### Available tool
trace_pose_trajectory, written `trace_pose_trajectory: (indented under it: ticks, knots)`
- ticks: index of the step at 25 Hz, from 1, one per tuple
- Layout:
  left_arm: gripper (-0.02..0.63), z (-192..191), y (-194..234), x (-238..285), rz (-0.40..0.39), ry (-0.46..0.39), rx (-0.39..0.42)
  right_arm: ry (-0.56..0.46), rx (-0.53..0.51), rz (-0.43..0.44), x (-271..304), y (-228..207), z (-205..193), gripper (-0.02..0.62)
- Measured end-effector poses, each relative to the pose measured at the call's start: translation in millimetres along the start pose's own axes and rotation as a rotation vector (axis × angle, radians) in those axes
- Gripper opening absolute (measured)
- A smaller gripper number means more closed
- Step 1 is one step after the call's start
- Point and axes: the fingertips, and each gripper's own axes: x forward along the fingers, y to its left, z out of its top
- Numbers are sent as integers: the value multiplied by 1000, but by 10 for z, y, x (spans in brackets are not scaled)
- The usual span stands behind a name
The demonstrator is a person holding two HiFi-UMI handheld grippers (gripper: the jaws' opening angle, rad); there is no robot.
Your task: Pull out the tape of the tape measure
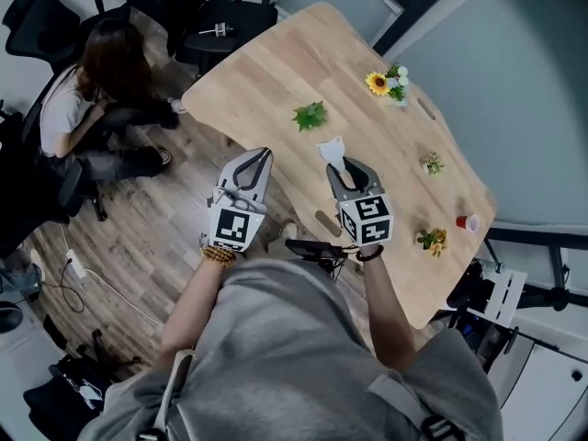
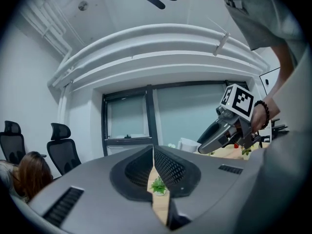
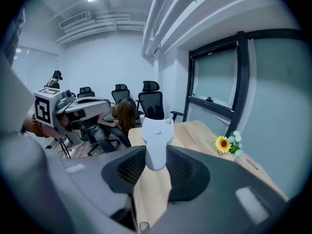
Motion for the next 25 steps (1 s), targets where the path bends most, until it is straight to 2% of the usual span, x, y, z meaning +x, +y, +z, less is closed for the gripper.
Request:
trace_pose_trajectory:
  ticks: [3,8,11,18,25]
  knots:
    - [15,5,-41,36,-24,0,17,15,-13,31,23,119,52,138]
    - [15,-25,-162,19,-78,0,113,48,2,79,-33,324,6,138]
    - [17,-25,-190,-27,-108,-10,139,57,-8,98,-40,424,12,138]
    - [18,-129,-365,-81,-200,-9,121,74,-23,120,-78,625,-9,138]
    - [41,-134,-432,-111,-250,-24,113,58,-46,120,-93,706,58,138]
